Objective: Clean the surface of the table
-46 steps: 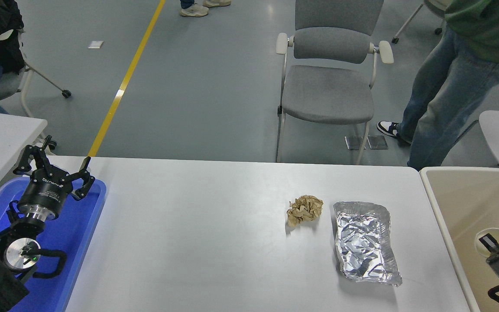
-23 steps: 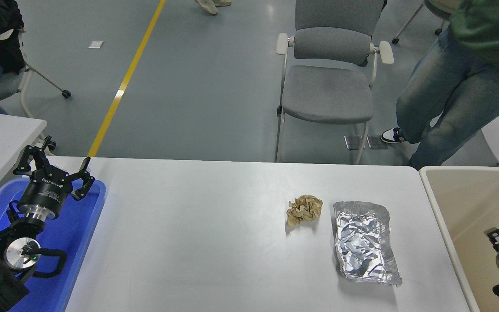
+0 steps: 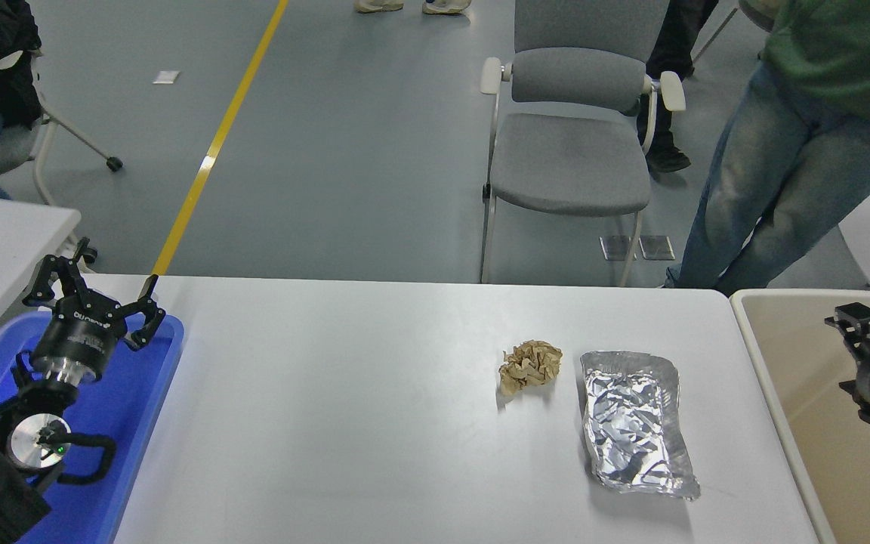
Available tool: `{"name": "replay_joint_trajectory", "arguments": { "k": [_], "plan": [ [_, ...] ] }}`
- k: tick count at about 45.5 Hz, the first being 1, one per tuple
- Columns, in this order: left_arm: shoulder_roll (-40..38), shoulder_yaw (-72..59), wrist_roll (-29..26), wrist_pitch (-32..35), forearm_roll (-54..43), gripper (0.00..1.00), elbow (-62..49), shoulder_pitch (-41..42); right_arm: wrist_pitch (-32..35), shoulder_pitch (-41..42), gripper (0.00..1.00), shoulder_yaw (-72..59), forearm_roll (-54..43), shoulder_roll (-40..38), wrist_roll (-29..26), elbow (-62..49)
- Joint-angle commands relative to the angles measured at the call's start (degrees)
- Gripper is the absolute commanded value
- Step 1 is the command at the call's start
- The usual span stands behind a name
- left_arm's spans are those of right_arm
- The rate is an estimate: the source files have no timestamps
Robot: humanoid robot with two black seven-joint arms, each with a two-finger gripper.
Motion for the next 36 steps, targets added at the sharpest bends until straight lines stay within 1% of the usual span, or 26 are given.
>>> {"name": "replay_joint_trajectory", "arguments": {
  "k": [1, 8, 14, 19, 23, 30, 36],
  "plan": [
    [0.0, 0.0, 0.0, 0.0, 0.0, 1.0, -0.01, 0.0, -0.03, -0.71, 1.0, 7.68, 0.07, 1.02, 0.1, 12.82],
    [0.0, 0.0, 0.0, 0.0, 0.0, 1.0, -0.01, 0.0, 0.05, -1.94, 1.0, 10.31, 1.29, 4.45, 0.63, 15.36],
    [0.0, 0.0, 0.0, 0.0, 0.0, 1.0, -0.01, 0.0, 0.23, -4.66, 1.0, 15.24, 4.9, 8.58, 3.0, 18.35],
    [0.0, 0.0, 0.0, 0.0, 0.0, 1.0, -0.01, 0.0, 0.23, -6.16, 1.0, 17.09, 5.17, 12.45, 5.73, 19.15],
    [0.0, 0.0, 0.0, 0.0, 0.0, 1.0, -0.01, 0.0, 0.23, -6.78, 1.0, 17.18, 4.99, 15.0, 6.35, 18.97],
    [0.0, 0.0, 0.0, 0.0, 0.0, 1.0, -0.01, 0.0, 0.14, -8.88, 1.0, 17.09, 4.37, 23.25, 6.52, 17.31],
    [0.0, 0.0, 0.0, 0.0, 0.0, 1.0, -0.01, 0.0, 0.05, -10.2, 1.0, 17.09, 4.29, 30.02, 8.19, 14.58]
  ]
}}
